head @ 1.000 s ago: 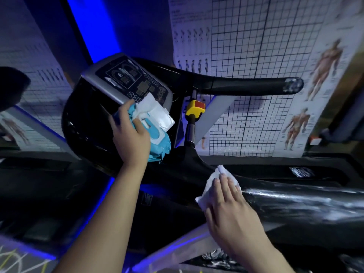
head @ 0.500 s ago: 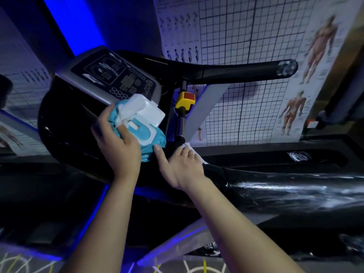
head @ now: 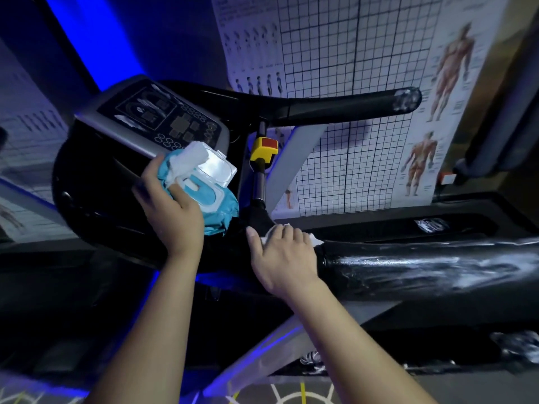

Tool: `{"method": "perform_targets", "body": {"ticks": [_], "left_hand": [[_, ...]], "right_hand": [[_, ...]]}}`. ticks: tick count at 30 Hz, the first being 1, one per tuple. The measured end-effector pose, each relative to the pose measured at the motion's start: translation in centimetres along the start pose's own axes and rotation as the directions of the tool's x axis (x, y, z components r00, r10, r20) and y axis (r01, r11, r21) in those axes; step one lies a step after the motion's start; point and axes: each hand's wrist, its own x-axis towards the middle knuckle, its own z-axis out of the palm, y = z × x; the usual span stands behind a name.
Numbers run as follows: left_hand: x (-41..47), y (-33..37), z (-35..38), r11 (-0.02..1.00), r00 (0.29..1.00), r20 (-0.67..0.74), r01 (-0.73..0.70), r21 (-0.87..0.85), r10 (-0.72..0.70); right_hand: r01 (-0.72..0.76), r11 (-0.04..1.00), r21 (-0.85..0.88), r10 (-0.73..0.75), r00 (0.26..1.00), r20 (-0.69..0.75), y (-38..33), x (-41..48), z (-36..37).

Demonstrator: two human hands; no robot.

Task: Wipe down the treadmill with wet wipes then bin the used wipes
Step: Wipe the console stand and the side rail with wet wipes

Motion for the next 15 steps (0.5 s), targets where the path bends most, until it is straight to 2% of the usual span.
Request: {"method": "perform_targets", "body": {"ticks": [3, 12, 15], "left_hand": [[-0.1, -0.3, 0.0, 1.000, 1.000, 0.002, -0.024, -0.020, 0.024], [0.6, -0.3, -0.5, 0.988, 0.996, 0.087, -0.002, -0.155, 0.016], [0.6, -0.2, -1.6, 0.974, 0.998, 0.059, 0.047, -0.223, -0.034]], "right_hand": [[0.131, 0.989, 0.072, -0.114, 0.973, -0.201, 2.4, -3.2, 1.2], [0.350, 0.885, 0.306, -0.318, 0.936, -0.152, 5.1, -5.3, 1.3], [0.309, 0.826, 0.472, -0.257, 0.951, -0.173, 4.9, -6.9, 2.0]]}}
